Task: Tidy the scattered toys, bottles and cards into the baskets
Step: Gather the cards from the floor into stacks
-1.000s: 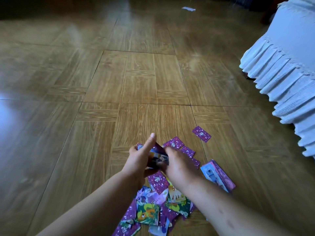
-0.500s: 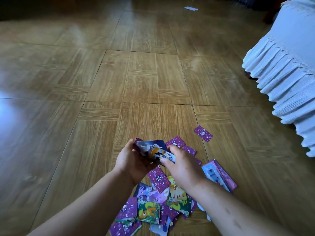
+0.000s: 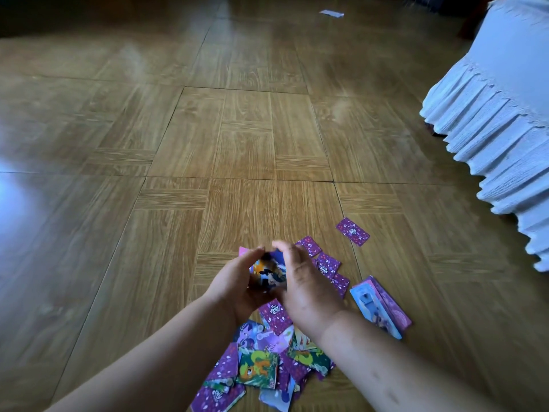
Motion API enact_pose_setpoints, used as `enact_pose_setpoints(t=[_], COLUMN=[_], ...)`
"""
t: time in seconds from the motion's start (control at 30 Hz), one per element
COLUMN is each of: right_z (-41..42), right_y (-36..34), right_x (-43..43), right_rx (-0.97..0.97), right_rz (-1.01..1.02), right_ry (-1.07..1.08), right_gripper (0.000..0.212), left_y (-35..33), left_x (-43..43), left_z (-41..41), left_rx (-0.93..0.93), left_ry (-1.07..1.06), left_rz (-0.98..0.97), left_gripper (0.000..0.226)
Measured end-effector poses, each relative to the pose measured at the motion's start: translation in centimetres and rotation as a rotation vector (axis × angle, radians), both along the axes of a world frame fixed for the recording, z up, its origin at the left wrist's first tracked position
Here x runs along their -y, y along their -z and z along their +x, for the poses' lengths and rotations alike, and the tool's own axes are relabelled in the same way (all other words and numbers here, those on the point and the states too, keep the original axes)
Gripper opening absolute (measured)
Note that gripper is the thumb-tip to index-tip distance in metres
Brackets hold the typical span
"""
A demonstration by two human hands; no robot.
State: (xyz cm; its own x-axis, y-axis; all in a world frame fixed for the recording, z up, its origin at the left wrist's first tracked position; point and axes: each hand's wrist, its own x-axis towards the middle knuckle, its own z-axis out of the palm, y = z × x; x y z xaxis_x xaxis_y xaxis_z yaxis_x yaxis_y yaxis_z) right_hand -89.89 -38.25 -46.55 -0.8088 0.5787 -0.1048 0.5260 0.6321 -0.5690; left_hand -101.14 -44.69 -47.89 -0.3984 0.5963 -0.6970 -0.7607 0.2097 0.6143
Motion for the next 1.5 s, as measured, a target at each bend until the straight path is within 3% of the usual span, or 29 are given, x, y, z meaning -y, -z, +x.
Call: enact_pose_setpoints(t=[0.07,0.13,0.2,0.3,0.33,0.4,0.5,0.6,0.73,0.87,0.97,1.03,1.13,1.23,1.33,1.5], right_z=[0.1,0.1,0.2,0.0,-0.1,0.1,1.1,2.4,2.4,1.2,0.4,-0.1,-0.2,0.5,0.3,0.1], right_y=[0.3,0.6,0.8,0.8,0.9,1.8,4.0,7.8,11.7,13.6,13.2,13.0,13.7,14.6,14.9,13.9], right_x=[-0.1,-0.1,0.1,0.9,1.0,0.4,-2.2,-6.4,-10.4,-9.2,-7.0,-8.9,-15.3,-19.9,-18.8,-9.7], right_rx=[0.054,0.103,0.061,-0.007,-0.020,-0.073,-0.041,0.210,0.463,0.569,0.441,0.359,0.467,0.625,0.643,0.471], right_rz=[0.010,0.033,0.028,-0.066,-0.102,-0.216,-0.237,-0.131,-0.089,-0.050,-0.009,0.004,0.040,0.011,0.055,-0.018], right_ry=[0.047,0.073,0.082,0.024,0.001,-0.017,0.058,0.326,0.542,0.372,0.206,0.249,0.400,0.478,0.298,0.009], right_gripper=[0.042,0.033,0.028,0.033,0.041,0.055,0.057,0.065,0.079,0.078,0.071,0.068,0.081,0.090,0.082,0.080], left_y=[0.6,1.0,1.6,2.3,2.5,3.3,4.5,5.9,8.0,9.7,10.6,10.9,11.6,12.3,13.2,13.2], left_x=[0.1,0.3,0.2,-0.4,-0.6,-1.0,-0.9,-0.3,-0.3,-1.2,-1.8,-1.9,-1.8,-1.5,-1.2,-1.1], left_z=[0.2,0.7,1.3,1.5,1.2,0.5,-0.7,-1.5,-2.3,-2.8,-2.9,-2.9,-3.0,-3.3,-3.7,-3.9], left_rx=[0.016,0.043,0.071,0.046,0.012,-0.072,-0.067,-0.075,-0.087,-0.087,-0.124,-0.161,-0.210,-0.214,-0.213,-0.212], left_ry=[-0.032,-0.068,-0.070,-0.079,-0.117,-0.198,-0.250,-0.193,-0.122,-0.088,-0.049,-0.026,-0.008,0.044,0.073,0.059], left_rz=[0.005,0.018,0.017,-0.020,-0.048,-0.151,-0.192,-0.282,-0.324,-0.316,-0.320,-0.317,-0.324,-0.321,-0.353,-0.351], left_gripper=[0.021,0.027,0.044,0.091,0.091,0.072,0.061,0.066,0.022,0.020,0.022,0.020,0.017,0.048,0.088,0.093])
